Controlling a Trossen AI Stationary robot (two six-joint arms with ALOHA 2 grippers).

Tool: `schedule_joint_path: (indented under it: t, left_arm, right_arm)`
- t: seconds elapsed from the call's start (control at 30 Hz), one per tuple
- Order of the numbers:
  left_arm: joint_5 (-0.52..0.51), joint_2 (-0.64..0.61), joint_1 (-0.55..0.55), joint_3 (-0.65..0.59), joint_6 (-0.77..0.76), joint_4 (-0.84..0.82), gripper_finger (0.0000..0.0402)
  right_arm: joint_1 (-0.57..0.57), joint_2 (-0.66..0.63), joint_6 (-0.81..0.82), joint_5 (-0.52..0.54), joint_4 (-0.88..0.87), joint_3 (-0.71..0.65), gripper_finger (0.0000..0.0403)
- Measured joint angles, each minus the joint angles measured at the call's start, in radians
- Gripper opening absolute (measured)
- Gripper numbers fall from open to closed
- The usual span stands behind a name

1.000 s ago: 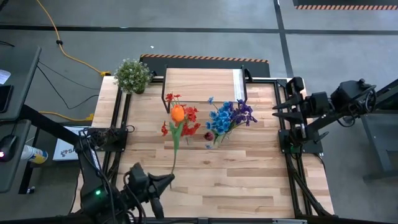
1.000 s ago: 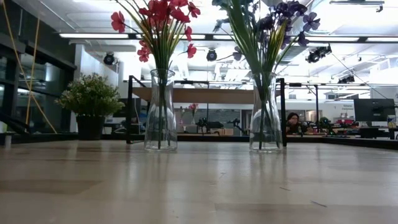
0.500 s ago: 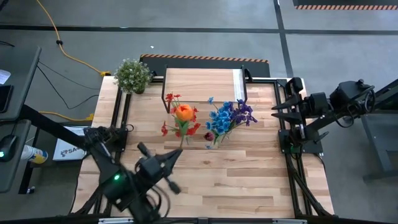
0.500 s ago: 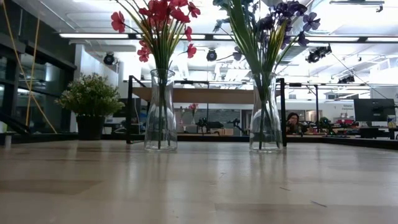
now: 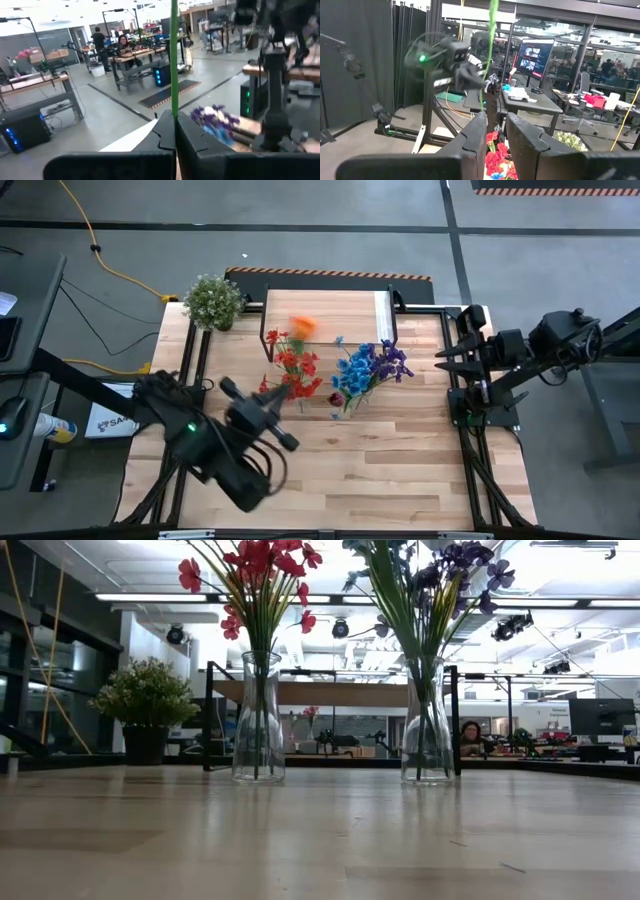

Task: Pick and place flowers into a vace then onto a shelf
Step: Put the orange flower into the left transparent vase

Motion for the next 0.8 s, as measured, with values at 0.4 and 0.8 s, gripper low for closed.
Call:
schedule_joint_path:
  t: [0.4,0.8]
  left_arm:
    - [-0.002,-0.132,0.0,0.001,0.145,0.0,0.003]
    - [0.001,-0.228,0.0,-0.038,0.25,0.001,0.003]
  right_arm:
    - [0.0,0.0,-0.007,0.005,0.0,0.0,0.0067]
    - [0.0,0.0,-0.007,0.008,0.0,0.0,0.0067]
